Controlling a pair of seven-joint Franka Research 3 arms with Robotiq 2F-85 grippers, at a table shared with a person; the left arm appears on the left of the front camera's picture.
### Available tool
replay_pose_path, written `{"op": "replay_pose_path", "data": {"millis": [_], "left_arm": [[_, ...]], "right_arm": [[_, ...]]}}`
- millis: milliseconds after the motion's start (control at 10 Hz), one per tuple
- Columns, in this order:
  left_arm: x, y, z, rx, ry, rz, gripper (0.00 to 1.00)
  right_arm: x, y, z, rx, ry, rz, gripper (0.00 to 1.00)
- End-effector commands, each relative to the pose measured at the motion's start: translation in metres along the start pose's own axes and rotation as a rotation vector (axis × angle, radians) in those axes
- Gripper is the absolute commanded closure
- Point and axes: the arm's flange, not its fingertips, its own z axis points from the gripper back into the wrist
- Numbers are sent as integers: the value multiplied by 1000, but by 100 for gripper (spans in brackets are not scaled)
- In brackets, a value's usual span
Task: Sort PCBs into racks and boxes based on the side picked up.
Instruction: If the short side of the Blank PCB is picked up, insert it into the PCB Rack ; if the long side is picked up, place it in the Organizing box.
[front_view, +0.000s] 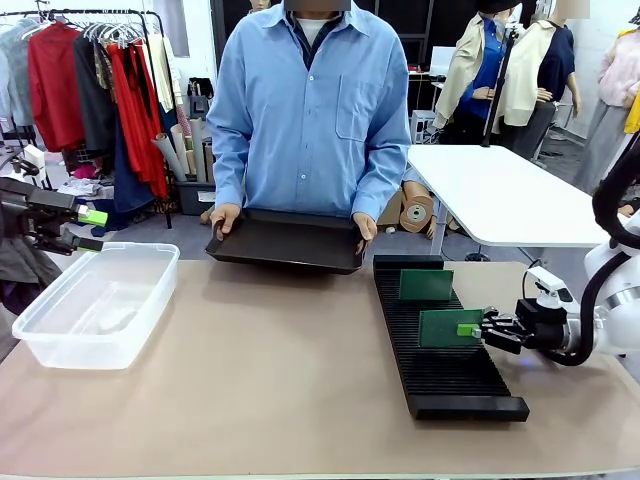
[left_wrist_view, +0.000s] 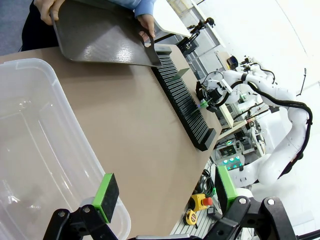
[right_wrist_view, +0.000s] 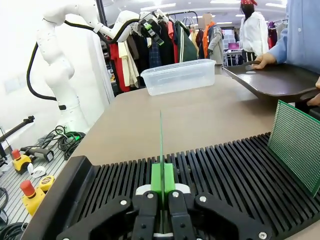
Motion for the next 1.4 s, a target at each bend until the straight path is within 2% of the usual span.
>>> {"op": "replay_pose_path", "data": {"millis": [0,1300], "left_arm": [[1,-2,1,-2,1,-1,0],[1,-2,1,-2,1,-1,0]], "right_arm": [[1,0,0,2,-6,3,100],[-1,-6,-3,-23,-7,22,100]]}}
